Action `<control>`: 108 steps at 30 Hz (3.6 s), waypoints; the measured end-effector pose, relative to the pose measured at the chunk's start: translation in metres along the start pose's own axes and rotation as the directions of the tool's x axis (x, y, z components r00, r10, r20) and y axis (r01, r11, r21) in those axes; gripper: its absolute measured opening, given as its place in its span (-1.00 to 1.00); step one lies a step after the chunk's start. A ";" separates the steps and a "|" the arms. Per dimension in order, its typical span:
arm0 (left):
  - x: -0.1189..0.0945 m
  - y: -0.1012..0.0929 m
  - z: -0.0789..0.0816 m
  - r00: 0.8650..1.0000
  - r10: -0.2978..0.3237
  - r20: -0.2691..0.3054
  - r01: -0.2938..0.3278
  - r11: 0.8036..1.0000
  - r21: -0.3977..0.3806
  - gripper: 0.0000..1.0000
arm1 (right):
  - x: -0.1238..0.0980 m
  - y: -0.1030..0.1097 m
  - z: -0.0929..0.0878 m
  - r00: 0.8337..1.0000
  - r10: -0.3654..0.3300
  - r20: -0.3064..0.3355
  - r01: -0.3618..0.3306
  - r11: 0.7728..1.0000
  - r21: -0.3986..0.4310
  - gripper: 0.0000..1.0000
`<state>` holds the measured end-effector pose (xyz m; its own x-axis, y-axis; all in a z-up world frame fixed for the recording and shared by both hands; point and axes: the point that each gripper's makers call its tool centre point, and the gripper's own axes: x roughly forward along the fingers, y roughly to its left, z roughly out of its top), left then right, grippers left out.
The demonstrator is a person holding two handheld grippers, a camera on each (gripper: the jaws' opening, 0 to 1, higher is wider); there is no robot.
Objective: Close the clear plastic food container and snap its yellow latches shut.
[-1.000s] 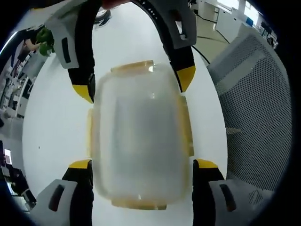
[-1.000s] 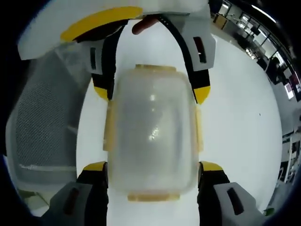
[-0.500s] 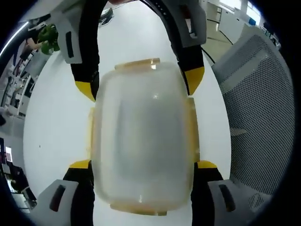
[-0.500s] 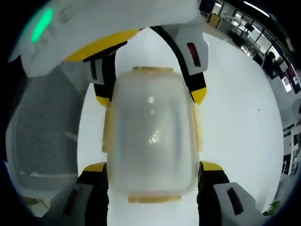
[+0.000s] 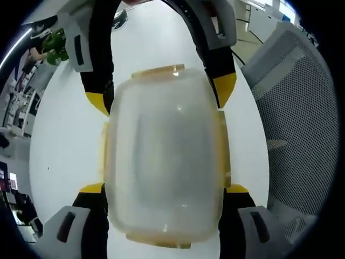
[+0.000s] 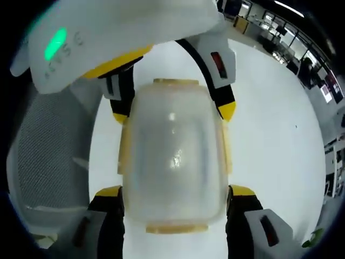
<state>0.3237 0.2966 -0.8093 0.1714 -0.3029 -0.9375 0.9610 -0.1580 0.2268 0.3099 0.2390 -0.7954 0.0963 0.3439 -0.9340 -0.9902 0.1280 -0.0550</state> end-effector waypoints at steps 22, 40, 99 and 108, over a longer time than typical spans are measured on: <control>-0.012 -0.007 -0.040 0.999 0.014 -0.044 -0.016 0.999 -0.042 0.69 | 0.014 0.003 0.039 0.999 0.015 0.028 -0.014 0.999 -0.048 0.55; -0.020 -0.007 -0.059 0.999 0.013 -0.031 -0.015 0.999 -0.042 0.70 | 0.021 0.004 0.059 1.000 0.007 0.018 -0.006 0.999 -0.043 0.55; -0.013 0.033 -0.075 0.999 0.013 -0.048 -0.015 0.999 -0.040 0.70 | 0.028 -0.039 0.069 1.000 -0.002 0.006 0.002 1.000 -0.031 0.55; -0.011 0.044 -0.076 0.999 0.014 -0.051 -0.016 0.999 -0.035 0.70 | 0.028 -0.049 0.070 1.000 -0.005 0.011 0.006 1.000 -0.025 0.55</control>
<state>0.3810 0.3646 -0.8089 0.1955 -0.2571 -0.9464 0.9653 -0.1198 0.2319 0.3677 0.3075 -0.7947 0.1027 0.3536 -0.9298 -0.9919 0.1066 -0.0690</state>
